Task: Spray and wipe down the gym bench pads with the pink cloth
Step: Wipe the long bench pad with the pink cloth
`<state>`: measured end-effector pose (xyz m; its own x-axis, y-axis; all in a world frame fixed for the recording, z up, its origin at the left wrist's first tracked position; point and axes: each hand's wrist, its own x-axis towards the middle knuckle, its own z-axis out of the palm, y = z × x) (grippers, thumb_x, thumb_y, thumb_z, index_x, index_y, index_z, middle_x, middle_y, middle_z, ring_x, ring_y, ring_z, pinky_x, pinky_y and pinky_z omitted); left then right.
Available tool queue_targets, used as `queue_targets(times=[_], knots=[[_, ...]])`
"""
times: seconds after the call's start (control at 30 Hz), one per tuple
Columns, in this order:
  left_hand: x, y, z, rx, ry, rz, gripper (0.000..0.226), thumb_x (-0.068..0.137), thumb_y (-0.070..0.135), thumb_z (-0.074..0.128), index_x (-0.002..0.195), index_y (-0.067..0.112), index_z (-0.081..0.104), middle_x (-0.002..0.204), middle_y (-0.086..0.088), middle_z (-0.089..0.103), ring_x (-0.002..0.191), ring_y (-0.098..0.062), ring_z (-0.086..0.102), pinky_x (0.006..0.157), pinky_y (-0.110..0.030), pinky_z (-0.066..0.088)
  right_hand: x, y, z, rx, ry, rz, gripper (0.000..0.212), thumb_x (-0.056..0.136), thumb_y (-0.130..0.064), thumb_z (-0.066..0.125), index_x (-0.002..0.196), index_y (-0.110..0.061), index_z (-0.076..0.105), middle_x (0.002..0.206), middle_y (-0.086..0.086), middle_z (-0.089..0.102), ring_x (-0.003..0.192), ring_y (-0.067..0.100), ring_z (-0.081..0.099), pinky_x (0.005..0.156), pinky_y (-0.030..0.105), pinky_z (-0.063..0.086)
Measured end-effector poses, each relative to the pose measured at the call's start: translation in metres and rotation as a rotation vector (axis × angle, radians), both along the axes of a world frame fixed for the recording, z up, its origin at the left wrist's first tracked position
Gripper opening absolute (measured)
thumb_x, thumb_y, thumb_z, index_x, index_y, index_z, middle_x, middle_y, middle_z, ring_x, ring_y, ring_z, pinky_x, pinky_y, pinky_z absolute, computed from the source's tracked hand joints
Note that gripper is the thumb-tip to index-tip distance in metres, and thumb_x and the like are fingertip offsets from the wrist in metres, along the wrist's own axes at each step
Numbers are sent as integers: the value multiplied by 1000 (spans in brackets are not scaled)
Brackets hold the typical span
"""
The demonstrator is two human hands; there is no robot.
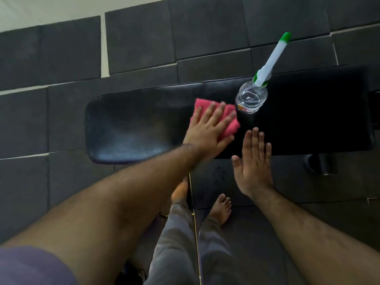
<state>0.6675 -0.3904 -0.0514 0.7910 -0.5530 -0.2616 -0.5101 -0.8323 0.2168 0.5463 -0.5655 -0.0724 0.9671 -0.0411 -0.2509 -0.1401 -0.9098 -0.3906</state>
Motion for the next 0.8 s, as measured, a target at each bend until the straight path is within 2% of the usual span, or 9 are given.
queue_targets(times=[0.1, 0.2, 0.27, 0.33, 0.43, 0.5, 0.57, 0.67, 0.8], knots=[[-45, 45, -9, 13, -44, -270, 75, 108, 68, 38, 175, 36, 25, 184, -8, 20, 170, -37, 14, 135, -64, 9, 1, -2, 3, 6, 20, 22, 85, 104, -59, 16, 170, -7, 0, 179, 11, -10, 167, 28, -10, 135, 53, -5], [-44, 109, -14, 47, -91, -322, 74, 106, 65, 42, 174, 39, 25, 183, -6, 19, 169, -37, 19, 134, -64, 20, 1, -6, 2, 9, 48, 44, 84, 104, -58, 14, 170, -10, -5, 179, 8, -15, 166, 25, -15, 135, 53, -4], [-26, 137, -11, 89, -46, -154, 80, 104, 69, 36, 174, 43, 9, 183, -5, 9, 169, -36, 13, 133, -65, 21, 1, -8, 1, 17, 39, 53, 83, 104, -57, 15, 170, -10, -4, 179, 7, -15, 166, 25, -15, 135, 53, -3], [1, 134, -8, 103, -5, 97, 85, 101, 76, 30, 173, 45, -2, 185, -5, 3, 171, -35, 5, 134, -66, 14, 0, -9, 0, 19, 22, 62, 83, 105, -57, 16, 170, -9, -3, 178, 8, -14, 166, 25, -14, 135, 54, -2], [37, 83, -2, 70, 9, 382, 87, 99, 81, 25, 175, 45, 6, 186, -3, 6, 171, -35, 3, 135, -63, 0, -2, -8, 2, 94, -35, 27, 85, 105, -57, 19, 169, -4, 1, 179, 12, -10, 167, 28, -9, 135, 55, 0], [45, 40, -1, 54, 15, 450, 89, 98, 82, 24, 176, 42, 9, 186, -6, 6, 171, -36, 2, 134, -64, -3, -1, -7, 4, 195, -93, -50, 91, 106, -64, 17, 169, 0, 5, 179, 16, -5, 167, 32, -6, 136, 53, 1], [25, -1, -4, 26, 15, 381, 90, 98, 80, 28, 177, 39, 11, 186, -8, 6, 171, -37, 1, 134, -64, -3, -1, -6, 6, 275, -141, -116, 100, 104, -73, 9, 168, 3, 6, 179, 19, -3, 167, 34, -4, 136, 49, 1], [-37, -35, -8, 2, -11, 127, 87, 102, 75, 36, 177, 34, 18, 185, -11, 11, 171, -38, 7, 133, -67, 4, 0, -5, 8, 308, -154, -136, 105, 101, -78, 5, 168, 4, 5, 179, 18, -3, 167, 34, -4, 136, 50, 1], [-65, 14, -20, 12, -96, -147, 78, 109, 67, 41, 177, 33, 20, 184, -6, 19, 170, -33, 16, 134, -65, 12, 2, -7, 8, 306, -146, -126, 105, 101, -78, 6, 169, 2, 6, 179, 19, -3, 167, 32, -4, 136, 51, 3]])
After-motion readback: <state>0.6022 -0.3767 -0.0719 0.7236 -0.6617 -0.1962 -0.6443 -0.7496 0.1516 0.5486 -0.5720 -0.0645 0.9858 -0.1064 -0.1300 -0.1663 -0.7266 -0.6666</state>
